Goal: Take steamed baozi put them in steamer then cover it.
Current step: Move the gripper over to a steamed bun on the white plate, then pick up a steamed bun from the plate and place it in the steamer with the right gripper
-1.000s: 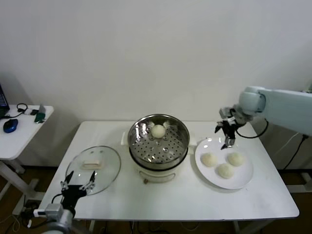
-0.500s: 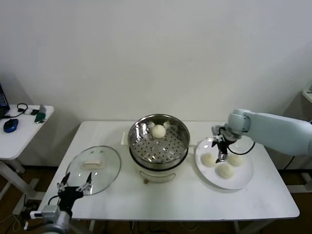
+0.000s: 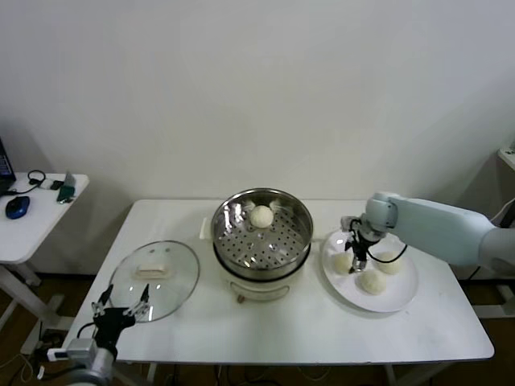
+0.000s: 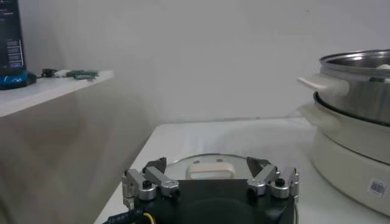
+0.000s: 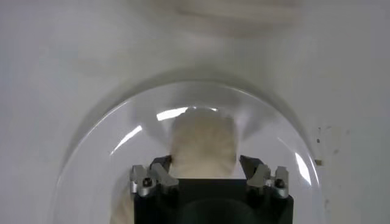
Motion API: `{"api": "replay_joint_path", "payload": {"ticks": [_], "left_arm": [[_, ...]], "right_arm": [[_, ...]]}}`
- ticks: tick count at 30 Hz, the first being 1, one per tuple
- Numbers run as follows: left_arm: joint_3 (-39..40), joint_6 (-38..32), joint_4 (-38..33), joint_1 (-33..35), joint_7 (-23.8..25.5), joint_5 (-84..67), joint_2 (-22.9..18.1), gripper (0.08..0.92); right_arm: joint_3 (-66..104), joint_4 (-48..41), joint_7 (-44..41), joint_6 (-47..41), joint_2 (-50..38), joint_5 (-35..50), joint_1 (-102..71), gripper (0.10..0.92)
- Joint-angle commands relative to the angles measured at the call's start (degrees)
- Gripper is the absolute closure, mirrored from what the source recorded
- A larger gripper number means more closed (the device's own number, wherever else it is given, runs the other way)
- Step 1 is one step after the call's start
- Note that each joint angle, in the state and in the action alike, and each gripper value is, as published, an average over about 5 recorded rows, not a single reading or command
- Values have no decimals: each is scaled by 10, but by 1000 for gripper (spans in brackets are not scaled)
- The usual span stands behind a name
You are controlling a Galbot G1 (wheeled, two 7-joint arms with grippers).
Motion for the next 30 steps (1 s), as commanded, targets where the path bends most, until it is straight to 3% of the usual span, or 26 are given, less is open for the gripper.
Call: {"api": "replay_joint_path", "payload": {"ticks": [1,8,18,24,30], "left_arm": [[-1,1,2,1,-1,0,1,177],[-3,3,-1,2,-2,1,1,177],[-2,3,-5,3,-1,1,3,177],[1,3,-8,1,0,1,7,177],[3,6,-12,-3,0,1,7,177]], "right_arm": [[12,-16,-7,2,9,-5,-17,378],[-4,6,-30,18,-7,7,68,409],[-120,86,-101,38,-15,120,361,406],[-83,152,-95,13,28,202,437,406],[-40,216,-52,-25,110,240,394,406]]}}
